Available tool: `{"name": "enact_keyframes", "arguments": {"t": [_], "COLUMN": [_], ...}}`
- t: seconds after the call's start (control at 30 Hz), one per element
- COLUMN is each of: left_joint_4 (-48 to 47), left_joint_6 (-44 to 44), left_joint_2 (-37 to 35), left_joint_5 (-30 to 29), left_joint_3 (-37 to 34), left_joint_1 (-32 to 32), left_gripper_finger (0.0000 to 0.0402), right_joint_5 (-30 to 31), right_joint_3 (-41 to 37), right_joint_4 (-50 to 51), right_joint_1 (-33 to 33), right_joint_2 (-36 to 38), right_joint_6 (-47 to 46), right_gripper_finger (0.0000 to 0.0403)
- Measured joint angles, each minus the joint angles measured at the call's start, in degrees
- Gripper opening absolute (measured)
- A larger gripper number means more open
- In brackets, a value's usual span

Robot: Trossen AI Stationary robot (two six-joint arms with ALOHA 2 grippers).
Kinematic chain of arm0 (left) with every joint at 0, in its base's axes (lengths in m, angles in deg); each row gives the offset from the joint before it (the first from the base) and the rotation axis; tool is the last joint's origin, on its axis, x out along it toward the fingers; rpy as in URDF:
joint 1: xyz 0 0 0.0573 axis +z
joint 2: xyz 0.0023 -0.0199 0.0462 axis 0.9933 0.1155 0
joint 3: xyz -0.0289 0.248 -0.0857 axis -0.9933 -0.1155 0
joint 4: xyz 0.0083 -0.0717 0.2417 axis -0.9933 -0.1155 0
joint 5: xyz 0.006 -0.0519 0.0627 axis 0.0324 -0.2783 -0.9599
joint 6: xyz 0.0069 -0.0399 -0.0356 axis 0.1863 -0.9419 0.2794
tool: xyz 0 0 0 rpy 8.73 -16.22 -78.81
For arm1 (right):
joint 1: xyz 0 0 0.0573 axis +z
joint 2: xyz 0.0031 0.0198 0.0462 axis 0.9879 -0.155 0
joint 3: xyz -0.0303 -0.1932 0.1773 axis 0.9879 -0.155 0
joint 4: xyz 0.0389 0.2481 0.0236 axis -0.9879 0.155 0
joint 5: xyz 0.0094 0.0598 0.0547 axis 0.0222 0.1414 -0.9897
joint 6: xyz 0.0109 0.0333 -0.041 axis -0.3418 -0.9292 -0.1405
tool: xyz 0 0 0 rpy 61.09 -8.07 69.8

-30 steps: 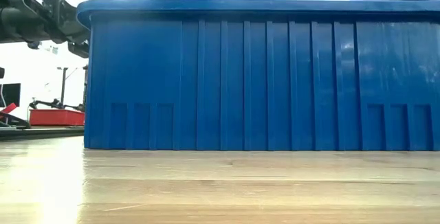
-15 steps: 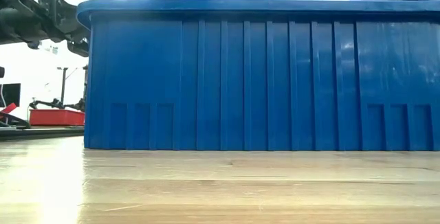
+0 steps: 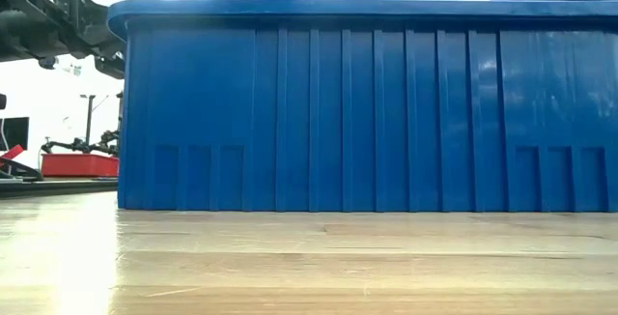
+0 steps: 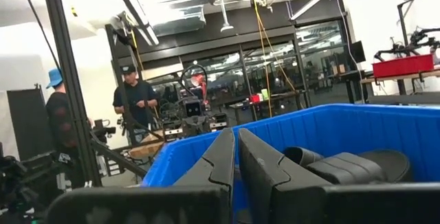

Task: Pick and place slides into bin
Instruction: Return to Home Position

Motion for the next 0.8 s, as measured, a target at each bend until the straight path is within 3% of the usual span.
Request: {"name": "enact_keyframes", "arguments": {"t": [0.8], "left_joint_4": [-0.02], "left_joint_6": [0.02], "left_joint_2": [0.05], "left_joint_5": [-0.11], "left_joint_3": [-0.02], "left_joint_1": [0.00], "left_gripper_finger": [0.0000], "right_joint_5": [0.01], "right_joint_3": [0.10], "right_joint_4": [-0.50], "right_joint_1": [0.00], "right_joint_2": [0.01], "right_joint_6": [1.38], "right_gripper_finger": [0.0013]}}
